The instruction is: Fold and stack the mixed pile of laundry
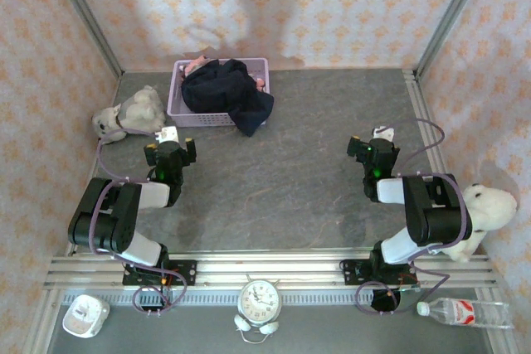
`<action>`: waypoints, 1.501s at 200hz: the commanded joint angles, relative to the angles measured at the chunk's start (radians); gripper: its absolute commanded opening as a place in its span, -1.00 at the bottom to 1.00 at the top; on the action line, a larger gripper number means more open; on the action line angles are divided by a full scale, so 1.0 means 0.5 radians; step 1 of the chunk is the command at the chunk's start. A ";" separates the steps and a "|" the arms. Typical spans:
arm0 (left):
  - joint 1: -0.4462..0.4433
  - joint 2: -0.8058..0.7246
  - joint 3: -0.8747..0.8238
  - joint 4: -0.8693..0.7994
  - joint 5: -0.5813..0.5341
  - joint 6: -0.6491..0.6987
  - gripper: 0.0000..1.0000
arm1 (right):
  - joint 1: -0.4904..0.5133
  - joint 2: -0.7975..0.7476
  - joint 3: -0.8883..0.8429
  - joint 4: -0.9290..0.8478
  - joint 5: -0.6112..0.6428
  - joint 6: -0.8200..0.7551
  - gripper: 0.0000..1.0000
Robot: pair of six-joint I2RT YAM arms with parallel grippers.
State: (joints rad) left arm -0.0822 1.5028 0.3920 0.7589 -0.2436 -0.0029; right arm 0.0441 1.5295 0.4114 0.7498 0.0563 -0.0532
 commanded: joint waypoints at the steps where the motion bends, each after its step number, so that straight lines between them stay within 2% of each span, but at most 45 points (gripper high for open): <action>1: 0.017 -0.011 0.054 -0.002 -0.008 -0.031 0.99 | -0.008 -0.008 0.012 0.069 0.059 0.017 0.99; 122: 0.015 -0.029 0.052 -0.001 -0.015 -0.030 0.99 | -0.008 -0.040 0.027 0.031 0.102 0.034 0.99; 163: 0.008 -0.335 0.214 -0.573 -0.059 -0.082 1.00 | -0.006 -0.343 0.301 -0.665 0.165 0.074 0.99; 194: -0.060 -0.648 0.429 -1.159 -0.096 -0.278 1.00 | -0.007 -0.497 0.572 -1.128 0.181 0.160 0.99; 216: -0.105 -0.732 0.687 -1.536 -0.054 -0.434 1.00 | -0.008 -0.525 0.762 -1.359 0.104 0.235 0.99; 244: -0.129 -0.581 1.101 -1.904 0.053 -0.662 1.00 | -0.007 -0.449 1.123 -1.748 0.019 0.421 0.99; 273: -0.156 -0.207 1.568 -2.097 0.171 -0.782 0.99 | -0.008 -0.241 1.559 -2.184 -0.115 0.593 0.99; 300: -0.186 0.227 1.994 -2.232 0.256 -0.925 1.00 | -0.008 -0.085 1.739 -2.266 -0.291 0.688 0.99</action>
State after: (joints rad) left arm -0.1581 1.4567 1.2381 -0.1898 -0.1780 -0.3580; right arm 0.0437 1.4235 1.2095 -0.2203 0.0002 0.1970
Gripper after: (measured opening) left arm 0.998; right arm 0.995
